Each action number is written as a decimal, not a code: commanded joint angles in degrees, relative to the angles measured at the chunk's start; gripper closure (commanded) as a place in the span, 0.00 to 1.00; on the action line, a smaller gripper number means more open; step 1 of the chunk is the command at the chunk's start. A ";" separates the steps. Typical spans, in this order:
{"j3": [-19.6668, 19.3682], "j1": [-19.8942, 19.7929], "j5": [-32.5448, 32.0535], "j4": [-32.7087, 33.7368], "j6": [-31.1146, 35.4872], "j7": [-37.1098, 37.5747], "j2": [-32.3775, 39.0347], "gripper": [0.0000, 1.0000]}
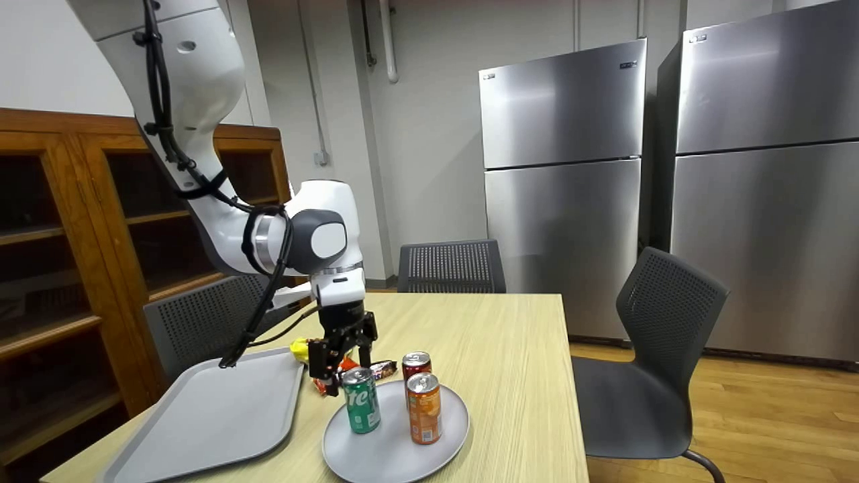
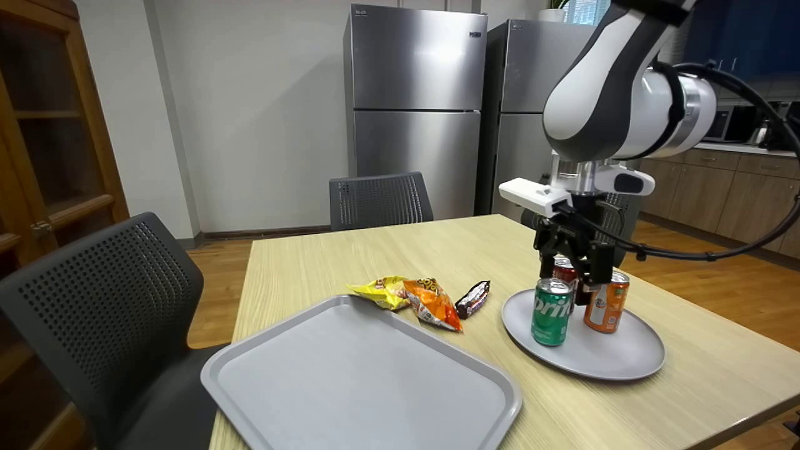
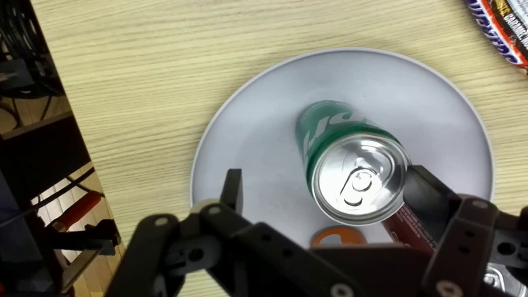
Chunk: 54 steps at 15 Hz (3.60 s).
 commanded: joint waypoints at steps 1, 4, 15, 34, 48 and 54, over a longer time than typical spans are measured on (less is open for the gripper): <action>0.41 -1.00 1.87 0.07 1.27 -1.42 0.62 0.00; 0.44 -1.07 2.20 0.04 1.55 -1.42 0.66 0.00; 0.39 -0.43 1.17 -0.85 3.27 -0.73 -1.61 0.00; 1.17 -1.50 7.65 4.72 2.79 -7.51 5.65 0.00; 0.95 -0.69 9.23 4.72 2.28 -9.55 6.32 0.58; 0.11 1.80 6.36 3.51 2.25 -7.56 4.37 0.62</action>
